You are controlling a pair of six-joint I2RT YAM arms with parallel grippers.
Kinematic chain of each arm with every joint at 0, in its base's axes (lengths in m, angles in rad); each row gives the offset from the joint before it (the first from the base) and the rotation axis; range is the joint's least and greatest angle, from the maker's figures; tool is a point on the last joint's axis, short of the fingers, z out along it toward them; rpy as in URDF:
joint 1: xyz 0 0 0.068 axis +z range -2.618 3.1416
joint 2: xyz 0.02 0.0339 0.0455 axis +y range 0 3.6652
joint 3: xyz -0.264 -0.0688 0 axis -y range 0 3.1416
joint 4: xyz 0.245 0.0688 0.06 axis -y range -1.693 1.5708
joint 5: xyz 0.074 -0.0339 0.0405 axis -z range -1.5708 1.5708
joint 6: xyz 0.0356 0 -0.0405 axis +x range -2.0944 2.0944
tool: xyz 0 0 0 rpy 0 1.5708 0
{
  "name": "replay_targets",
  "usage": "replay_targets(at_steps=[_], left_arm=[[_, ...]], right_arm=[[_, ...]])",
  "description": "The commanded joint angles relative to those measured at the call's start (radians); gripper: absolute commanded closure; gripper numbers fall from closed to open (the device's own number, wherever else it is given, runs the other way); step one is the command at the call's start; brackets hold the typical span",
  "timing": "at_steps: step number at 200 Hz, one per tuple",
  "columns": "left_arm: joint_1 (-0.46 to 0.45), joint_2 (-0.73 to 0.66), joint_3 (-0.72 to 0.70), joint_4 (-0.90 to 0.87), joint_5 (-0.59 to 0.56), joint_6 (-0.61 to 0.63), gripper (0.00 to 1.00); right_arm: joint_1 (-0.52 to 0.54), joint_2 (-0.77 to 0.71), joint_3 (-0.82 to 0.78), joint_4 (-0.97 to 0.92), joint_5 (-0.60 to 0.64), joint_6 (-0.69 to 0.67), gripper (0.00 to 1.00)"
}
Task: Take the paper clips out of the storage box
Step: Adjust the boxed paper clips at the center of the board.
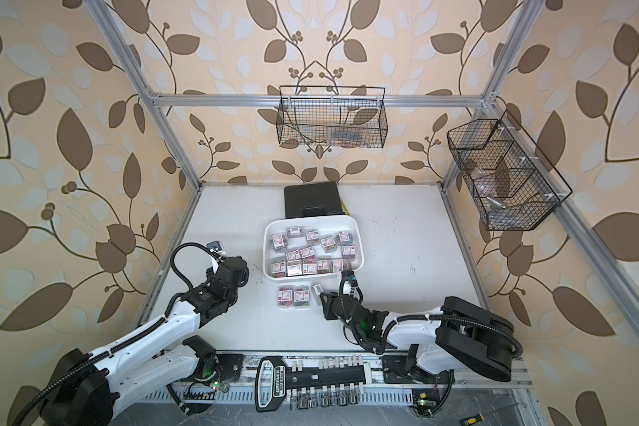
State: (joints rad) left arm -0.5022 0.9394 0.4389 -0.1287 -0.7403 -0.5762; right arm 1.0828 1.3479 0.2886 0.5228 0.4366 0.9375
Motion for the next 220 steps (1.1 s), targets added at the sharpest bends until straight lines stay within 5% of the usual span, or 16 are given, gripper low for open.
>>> replay_targets(at_steps=[1, 87, 124, 166, 220], left_arm=[[0.007, -0.017, -0.006, 0.017, -0.021, -0.011, 0.36], [0.007, -0.019, 0.006, 0.017, 0.009, 0.005, 0.30], [0.007, -0.040, 0.268, -0.279, 0.202, 0.012, 0.24], [0.006, -0.027, 0.451, -0.602, 0.171, -0.032, 0.21], [0.007, -0.174, 0.238, -0.527, 0.010, -0.065, 0.19]], right_arm=[[0.044, -0.011, 0.014, -0.033, 0.082, -0.015, 0.50], [0.076, 0.034, 0.187, -0.194, 0.137, -0.143, 0.38], [0.048, 0.099, 0.177, -0.138, 0.119, -0.129, 0.37], [0.029, 0.148, 0.176, -0.113, 0.100, -0.096, 0.55], [0.003, 0.130, 0.077, 0.022, 0.042, 0.029, 0.65]])
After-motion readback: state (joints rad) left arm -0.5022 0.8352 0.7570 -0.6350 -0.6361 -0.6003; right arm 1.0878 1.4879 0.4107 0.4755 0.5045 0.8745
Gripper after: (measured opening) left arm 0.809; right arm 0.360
